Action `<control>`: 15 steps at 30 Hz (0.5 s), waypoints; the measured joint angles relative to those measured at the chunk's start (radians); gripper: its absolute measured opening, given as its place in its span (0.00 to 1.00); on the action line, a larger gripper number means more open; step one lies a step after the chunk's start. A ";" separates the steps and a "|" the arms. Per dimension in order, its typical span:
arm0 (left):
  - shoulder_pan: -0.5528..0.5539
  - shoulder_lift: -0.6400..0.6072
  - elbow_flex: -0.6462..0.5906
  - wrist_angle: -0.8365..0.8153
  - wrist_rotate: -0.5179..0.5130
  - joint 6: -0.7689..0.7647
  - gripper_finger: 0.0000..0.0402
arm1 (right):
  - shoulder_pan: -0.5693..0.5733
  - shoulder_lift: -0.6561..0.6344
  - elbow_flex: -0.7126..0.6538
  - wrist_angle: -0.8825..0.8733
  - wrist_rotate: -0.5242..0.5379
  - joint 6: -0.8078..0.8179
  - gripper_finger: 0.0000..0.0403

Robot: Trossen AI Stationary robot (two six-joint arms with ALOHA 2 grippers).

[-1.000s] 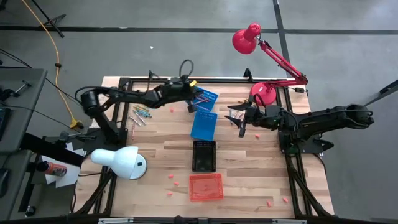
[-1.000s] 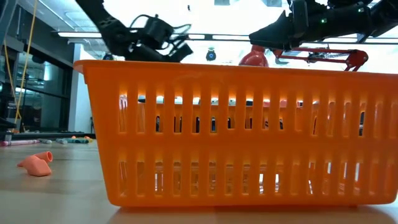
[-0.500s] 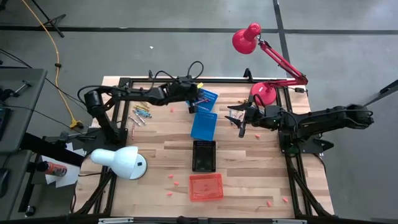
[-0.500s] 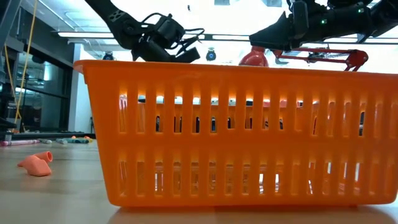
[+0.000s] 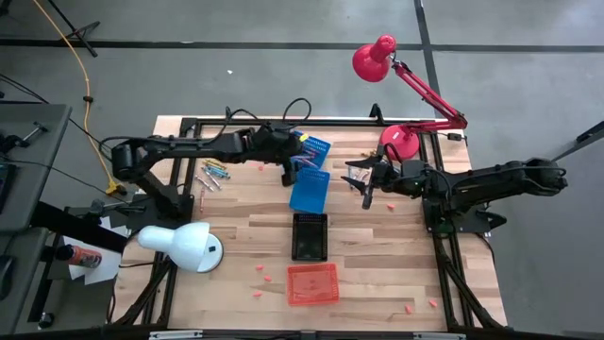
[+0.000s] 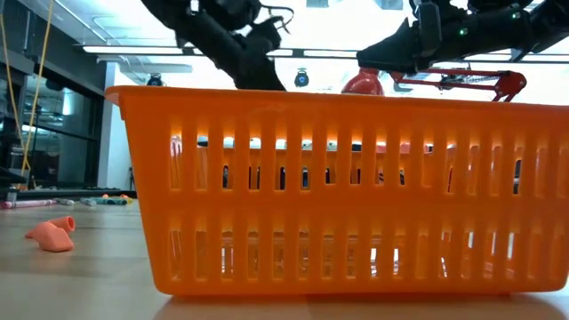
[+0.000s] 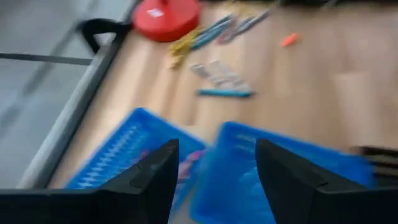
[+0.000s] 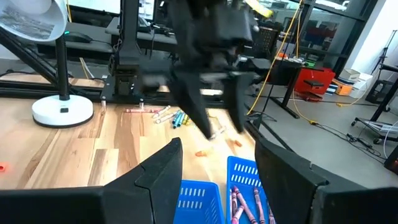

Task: Sort crayons
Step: Put the pink crayon into the top blue bin

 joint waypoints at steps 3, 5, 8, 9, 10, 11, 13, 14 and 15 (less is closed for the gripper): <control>-0.022 -0.066 -0.103 0.121 0.071 -0.038 0.50 | 0.000 0.000 0.000 -0.006 0.000 0.022 0.49; -0.043 -0.112 -0.199 0.274 0.075 -0.060 0.50 | 0.000 0.000 0.000 -0.011 0.000 0.040 0.49; -0.069 -0.183 -0.366 0.523 0.078 -0.108 0.50 | 0.000 0.000 0.000 -0.020 0.000 0.042 0.49; -0.076 -0.204 -0.422 0.599 0.072 -0.118 0.50 | 0.000 0.000 0.000 -0.025 0.000 0.039 0.49; -0.083 -0.220 -0.475 0.681 0.063 -0.128 0.50 | 0.000 0.000 0.000 -0.026 0.000 0.038 0.49; -0.090 -0.232 -0.518 0.758 0.053 -0.131 0.50 | 0.000 0.000 0.000 -0.026 0.000 0.038 0.49; -0.099 -0.255 -0.593 0.889 0.020 -0.123 0.50 | -0.001 0.000 0.000 -0.026 0.000 0.037 0.49; -0.103 -0.264 -0.620 0.931 0.001 -0.113 0.50 | -0.002 0.000 0.000 -0.026 0.000 0.036 0.49; -0.103 -0.269 -0.642 0.963 -0.018 -0.098 0.50 | -0.005 0.000 0.000 -0.026 0.000 0.036 0.49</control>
